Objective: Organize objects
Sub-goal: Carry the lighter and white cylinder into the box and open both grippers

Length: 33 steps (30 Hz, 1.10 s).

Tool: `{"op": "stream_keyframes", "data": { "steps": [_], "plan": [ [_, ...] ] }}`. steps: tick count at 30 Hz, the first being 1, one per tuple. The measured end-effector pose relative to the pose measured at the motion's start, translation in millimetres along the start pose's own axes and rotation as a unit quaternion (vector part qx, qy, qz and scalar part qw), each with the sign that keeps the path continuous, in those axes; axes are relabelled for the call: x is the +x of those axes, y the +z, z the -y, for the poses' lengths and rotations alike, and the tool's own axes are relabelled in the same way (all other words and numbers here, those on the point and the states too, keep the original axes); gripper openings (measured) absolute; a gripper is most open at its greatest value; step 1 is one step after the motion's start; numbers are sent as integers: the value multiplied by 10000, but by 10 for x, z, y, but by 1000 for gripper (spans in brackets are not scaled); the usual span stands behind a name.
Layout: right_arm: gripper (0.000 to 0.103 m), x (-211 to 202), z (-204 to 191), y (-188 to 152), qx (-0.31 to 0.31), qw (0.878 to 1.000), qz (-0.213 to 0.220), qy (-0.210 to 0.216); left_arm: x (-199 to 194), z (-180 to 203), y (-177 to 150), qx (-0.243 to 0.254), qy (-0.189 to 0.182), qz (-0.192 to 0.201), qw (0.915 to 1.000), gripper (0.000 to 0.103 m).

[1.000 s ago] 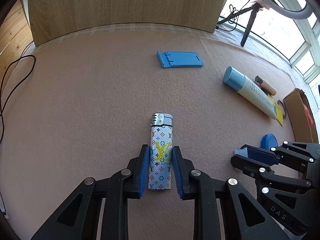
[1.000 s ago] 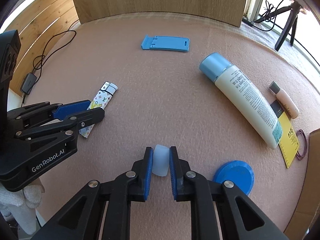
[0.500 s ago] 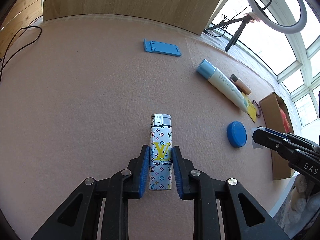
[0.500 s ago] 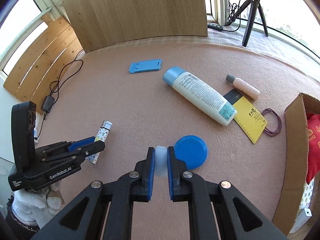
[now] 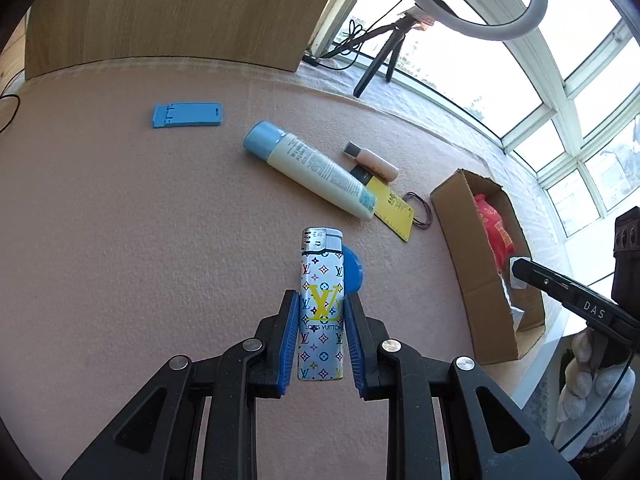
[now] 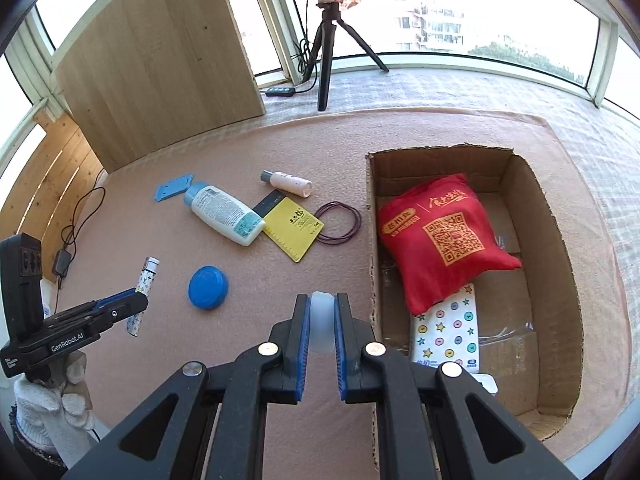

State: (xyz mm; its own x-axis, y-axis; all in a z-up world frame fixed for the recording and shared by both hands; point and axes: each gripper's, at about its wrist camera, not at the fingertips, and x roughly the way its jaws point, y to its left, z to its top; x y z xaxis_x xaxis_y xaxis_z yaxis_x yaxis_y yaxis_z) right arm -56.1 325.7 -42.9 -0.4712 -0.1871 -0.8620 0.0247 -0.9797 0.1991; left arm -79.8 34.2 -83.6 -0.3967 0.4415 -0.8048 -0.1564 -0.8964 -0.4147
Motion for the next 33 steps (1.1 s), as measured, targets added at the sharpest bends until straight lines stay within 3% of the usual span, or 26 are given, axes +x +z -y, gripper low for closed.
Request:
{"op": "stream_keyframes", "data": {
  "steps": [10,18,29,32,33],
  "plan": [
    [10,-150,753,-123,378,9989,61,-281,354,1215,180,777,-566,-63,9953,25],
    [11,-190,1168,-200,586,9976,26,-365,663,1970,72,1260,-874,-295,9877,25],
    [12,-190,1372,-268,758,9968,6,-267,853,2363,-118,1534,-917,-505,9826,25],
    [18,-194,1359,-274,729,9970,29,-276,838,2345,-114,1526,-933,-538,9824,25],
    [28,-206,1357,-277,744,9968,58,-272,832,2339,-112,1505,-933,-527,9828,30]
  ]
}}
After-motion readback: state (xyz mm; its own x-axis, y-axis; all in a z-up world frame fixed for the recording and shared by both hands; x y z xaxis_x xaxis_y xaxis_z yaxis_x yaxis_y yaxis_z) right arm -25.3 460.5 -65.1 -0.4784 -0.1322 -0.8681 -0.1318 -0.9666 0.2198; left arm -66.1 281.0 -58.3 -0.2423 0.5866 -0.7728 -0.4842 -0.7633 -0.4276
